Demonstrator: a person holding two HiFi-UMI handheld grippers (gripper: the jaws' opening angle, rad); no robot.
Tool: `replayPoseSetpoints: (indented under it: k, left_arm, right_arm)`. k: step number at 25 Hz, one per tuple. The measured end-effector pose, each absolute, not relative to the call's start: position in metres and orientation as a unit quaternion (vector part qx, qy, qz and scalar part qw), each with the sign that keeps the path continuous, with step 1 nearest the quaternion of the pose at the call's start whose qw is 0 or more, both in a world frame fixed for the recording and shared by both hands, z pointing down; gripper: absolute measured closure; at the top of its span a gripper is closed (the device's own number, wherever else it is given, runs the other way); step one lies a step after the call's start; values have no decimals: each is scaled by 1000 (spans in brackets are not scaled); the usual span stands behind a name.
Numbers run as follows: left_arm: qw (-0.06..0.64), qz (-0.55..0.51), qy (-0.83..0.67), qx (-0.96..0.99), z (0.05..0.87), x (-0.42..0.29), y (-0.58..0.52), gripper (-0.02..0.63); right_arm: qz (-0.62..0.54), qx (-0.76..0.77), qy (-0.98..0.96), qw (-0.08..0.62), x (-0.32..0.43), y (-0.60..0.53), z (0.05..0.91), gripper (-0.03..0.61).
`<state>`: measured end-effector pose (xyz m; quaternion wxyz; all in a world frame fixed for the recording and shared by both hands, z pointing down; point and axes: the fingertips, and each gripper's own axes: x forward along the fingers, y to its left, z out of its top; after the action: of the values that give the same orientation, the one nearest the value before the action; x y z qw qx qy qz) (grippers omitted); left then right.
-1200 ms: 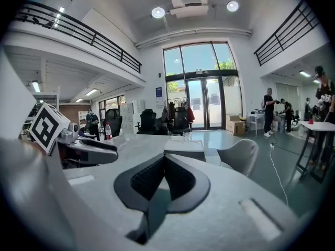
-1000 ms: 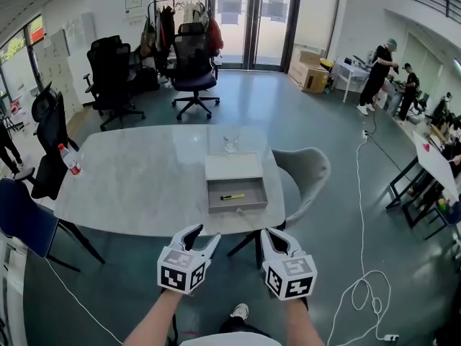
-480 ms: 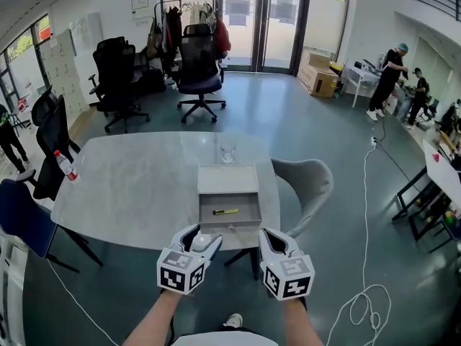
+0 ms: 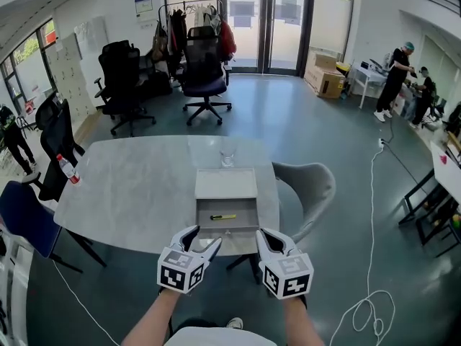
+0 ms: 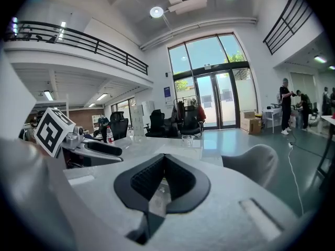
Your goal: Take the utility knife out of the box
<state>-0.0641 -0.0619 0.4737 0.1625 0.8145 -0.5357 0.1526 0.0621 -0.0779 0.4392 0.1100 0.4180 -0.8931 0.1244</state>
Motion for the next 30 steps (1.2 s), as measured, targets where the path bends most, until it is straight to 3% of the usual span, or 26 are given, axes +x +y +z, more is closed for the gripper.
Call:
replayPoseSetpoints:
  k: [30]
  left_arm:
    - [144,347,-394,839,569,-63,-181,360]
  right_arm:
    - [153,430,-878,143,45,-200,475,574]
